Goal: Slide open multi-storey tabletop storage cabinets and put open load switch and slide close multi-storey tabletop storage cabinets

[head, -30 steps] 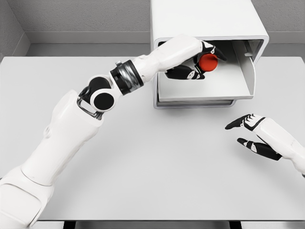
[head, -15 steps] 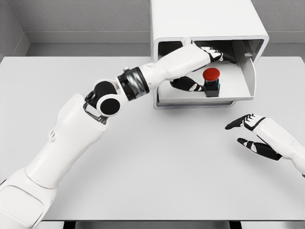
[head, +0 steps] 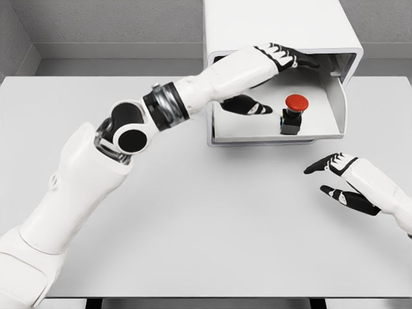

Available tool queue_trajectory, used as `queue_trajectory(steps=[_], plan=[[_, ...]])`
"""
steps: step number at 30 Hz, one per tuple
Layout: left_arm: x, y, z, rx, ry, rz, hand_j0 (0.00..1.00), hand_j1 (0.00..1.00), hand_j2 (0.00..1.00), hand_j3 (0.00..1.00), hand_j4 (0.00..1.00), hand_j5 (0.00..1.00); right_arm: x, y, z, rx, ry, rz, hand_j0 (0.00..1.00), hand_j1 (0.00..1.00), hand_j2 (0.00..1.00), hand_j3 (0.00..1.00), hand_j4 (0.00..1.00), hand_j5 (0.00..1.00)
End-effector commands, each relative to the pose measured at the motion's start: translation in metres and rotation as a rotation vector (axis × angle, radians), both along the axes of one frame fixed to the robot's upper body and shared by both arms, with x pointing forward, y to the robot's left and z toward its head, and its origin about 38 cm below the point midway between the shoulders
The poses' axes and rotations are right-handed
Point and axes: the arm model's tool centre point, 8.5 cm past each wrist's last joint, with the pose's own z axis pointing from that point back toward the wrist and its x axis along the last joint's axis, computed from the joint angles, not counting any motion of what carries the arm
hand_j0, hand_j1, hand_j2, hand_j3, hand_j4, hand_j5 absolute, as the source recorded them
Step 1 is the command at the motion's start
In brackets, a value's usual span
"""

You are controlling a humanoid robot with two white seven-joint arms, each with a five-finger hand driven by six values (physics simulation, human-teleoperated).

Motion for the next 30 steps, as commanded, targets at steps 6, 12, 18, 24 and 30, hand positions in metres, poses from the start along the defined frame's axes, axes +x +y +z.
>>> queue_trajectory(steps=[6,12,18,24,30], plan=[[-0.018,0.024,0.013,-0.003,-0.056,-0.017,0.9,0.9,0.9,0.9,0.9,0.9,0.002,0.001,0.002,0.011,-0.004,0.002,0.65,0.65,0.65,0.65,0.65,0.65],[-0.035,0.056,0.02,-0.041,-0.107,-0.036,0.9,0.9,0.9,0.9,0.9,0.9,0.011,0.012,0.009,0.034,-0.024,0.032,0.66,0.66,0.66,0.66,0.66,0.66],[-0.061,0.052,0.009,-0.029,-0.22,-0.227,0.9,0.9,0.9,0.9,0.9,0.9,0.012,0.014,0.009,0.044,-0.022,0.038,0.66,0.66,0.66,0.66,0.66,0.66],[-0.073,0.032,-0.011,0.004,-0.173,-0.297,0.9,0.9,0.9,0.9,0.9,0.9,0.012,0.015,0.009,0.045,-0.021,0.041,0.66,0.66,0.66,0.66,0.66,0.66],[-0.077,0.003,-0.033,0.051,-0.086,-0.329,0.9,0.9,0.9,0.9,0.9,0.9,0.012,0.015,0.008,0.048,-0.018,0.04,0.66,0.66,0.66,0.66,0.66,0.66]])
